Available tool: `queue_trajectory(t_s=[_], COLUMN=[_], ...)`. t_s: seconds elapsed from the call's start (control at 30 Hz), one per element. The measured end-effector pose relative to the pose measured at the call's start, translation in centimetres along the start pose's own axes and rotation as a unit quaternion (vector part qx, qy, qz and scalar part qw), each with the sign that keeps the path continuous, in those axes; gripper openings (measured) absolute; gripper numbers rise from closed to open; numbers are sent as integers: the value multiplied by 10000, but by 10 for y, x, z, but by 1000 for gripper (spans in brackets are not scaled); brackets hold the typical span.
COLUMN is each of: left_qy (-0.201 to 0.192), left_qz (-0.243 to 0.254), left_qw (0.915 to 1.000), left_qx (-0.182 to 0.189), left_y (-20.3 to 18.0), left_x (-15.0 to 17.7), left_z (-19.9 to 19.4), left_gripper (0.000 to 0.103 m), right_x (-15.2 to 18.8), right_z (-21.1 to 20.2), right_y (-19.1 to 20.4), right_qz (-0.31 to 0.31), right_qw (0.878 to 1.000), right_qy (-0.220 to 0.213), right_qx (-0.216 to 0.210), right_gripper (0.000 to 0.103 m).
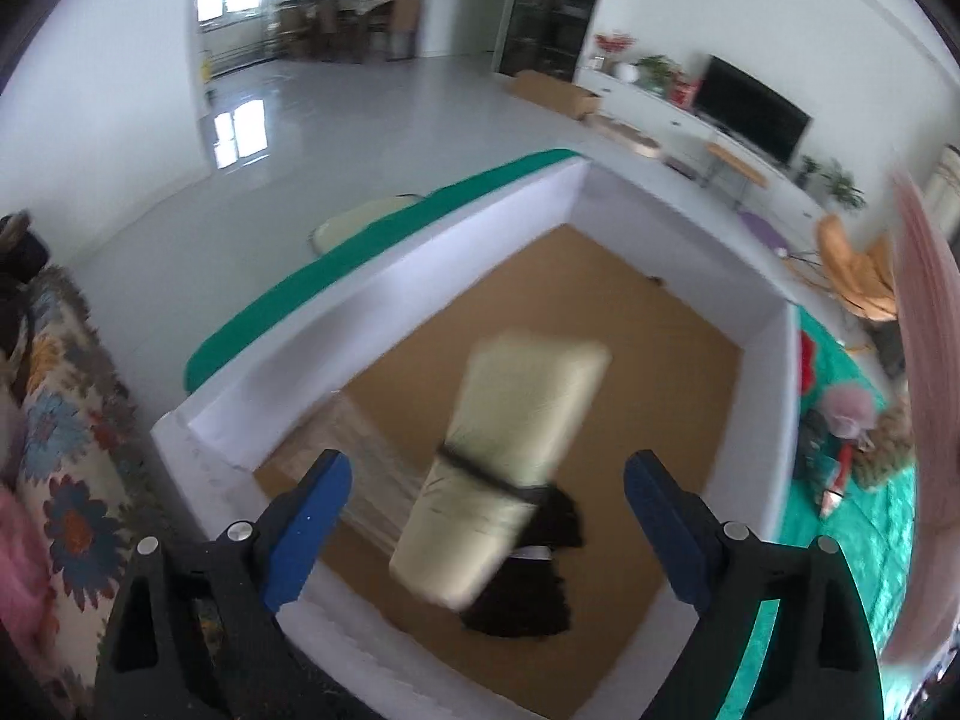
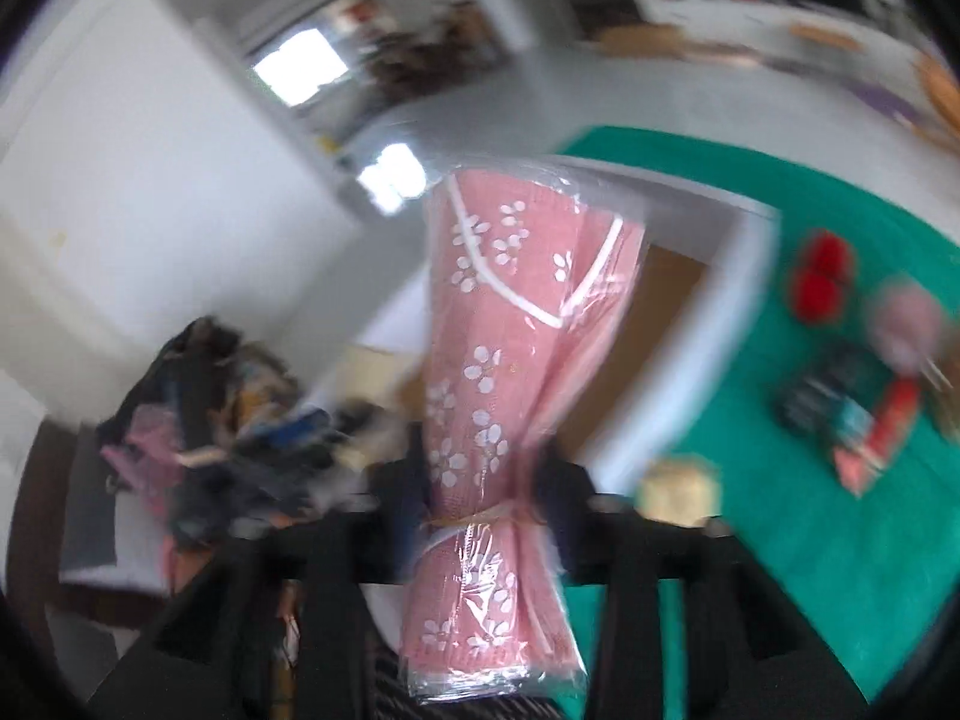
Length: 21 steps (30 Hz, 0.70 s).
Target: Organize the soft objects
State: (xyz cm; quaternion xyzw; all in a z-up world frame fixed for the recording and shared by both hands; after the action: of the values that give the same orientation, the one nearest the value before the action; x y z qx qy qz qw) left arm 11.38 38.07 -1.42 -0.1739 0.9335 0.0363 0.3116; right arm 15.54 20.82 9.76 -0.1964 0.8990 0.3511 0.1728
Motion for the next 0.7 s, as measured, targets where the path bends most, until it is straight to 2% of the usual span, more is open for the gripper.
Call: queue_trajectory(t_s=[0.1,0.17,0.23,0.33,0.4,0.5,0.57,0.6,0.7], left_qy=[-62,-174,-301,-372,-366,-335,-228,-96,248], left_qz=[-198,-230,-205,-105,53,574,1058,1317,1615], left_qw=[9997,9994,9991,9991,9980,9920,9840,9777,9652], left_qx=[-93,-188,-198,145,522,1074,1415,1632,2043], left_y=[16,23,20,-3,-34,-102,-155,-189,-258], left_x=[11,19,28,41,48,60,73,84,114], left_z=[-6,-13,-20,-29,-34,-40,-39,-35,-18], left_gripper=[92,92,92,92,92,92,93,93,93], right_x=[8,14,21,38,58,90,115,124,141], right_z=[23,17,4,-10,-21,-41,-61,-72,-100], right_y=[4,-8,-29,-90,-151,-255,-316,-336,-384], right_qz=[-151,-330,-515,-695,-619,-166,334,511,1000], right_qw=[9995,9976,9935,9817,9718,9548,9450,9411,9289], right_qy=[-46,-328,-638,-1012,-1049,-973,-920,-942,-1112], right_qx=[291,507,784,1454,2019,2803,3120,3209,3389], right_gripper=[74,74,74,74,74,74,74,74,74])
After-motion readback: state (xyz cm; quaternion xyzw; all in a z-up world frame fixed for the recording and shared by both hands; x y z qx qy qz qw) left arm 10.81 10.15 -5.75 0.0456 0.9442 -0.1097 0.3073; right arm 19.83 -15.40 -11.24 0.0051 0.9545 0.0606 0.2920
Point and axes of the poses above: each gripper's, at about its wrist camera, not at the fingertips, and z roughly the way its jaws point, y to its left, x to its underside, the point moved 9 cm from there along z, roughly the way its jaws point, and after that the axes turned 13 degrees about z, right-handed, at the moved point
